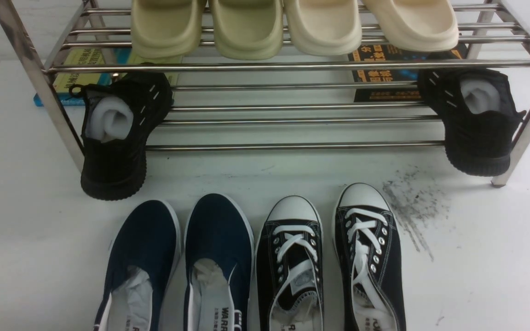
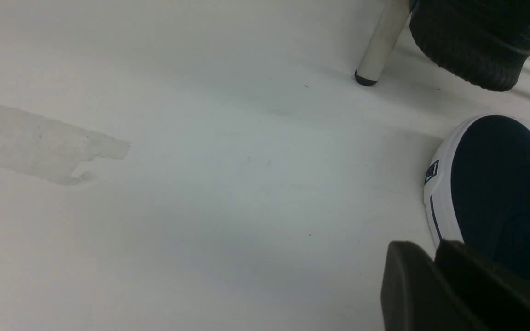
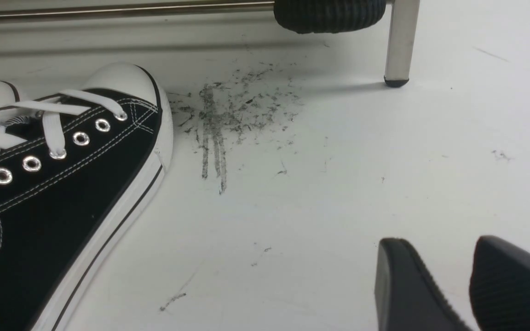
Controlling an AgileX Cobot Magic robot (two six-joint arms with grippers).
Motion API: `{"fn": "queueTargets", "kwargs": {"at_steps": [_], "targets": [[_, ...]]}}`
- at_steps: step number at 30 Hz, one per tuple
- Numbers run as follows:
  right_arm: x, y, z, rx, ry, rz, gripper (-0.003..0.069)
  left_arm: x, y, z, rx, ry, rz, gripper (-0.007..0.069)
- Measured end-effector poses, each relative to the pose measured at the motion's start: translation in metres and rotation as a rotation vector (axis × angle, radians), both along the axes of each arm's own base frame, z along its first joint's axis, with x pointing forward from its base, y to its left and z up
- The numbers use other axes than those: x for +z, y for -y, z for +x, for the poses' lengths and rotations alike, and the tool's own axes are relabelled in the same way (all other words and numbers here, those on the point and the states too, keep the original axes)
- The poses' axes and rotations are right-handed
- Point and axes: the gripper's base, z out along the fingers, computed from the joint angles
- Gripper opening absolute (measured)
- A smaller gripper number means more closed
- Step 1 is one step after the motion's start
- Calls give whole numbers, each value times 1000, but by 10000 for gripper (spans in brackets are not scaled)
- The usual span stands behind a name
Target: Take the shoes off the shelf with your hand on the white table.
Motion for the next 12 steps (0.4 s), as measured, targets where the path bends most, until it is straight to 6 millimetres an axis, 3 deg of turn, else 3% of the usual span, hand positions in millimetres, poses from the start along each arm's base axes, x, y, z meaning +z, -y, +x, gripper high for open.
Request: {"fn": "queueTargets", "kwargs": {"at_steps": [12], "targets": [[0, 0, 0, 0, 0, 0, 237, 0, 0, 0, 0, 0, 0, 123]]}}
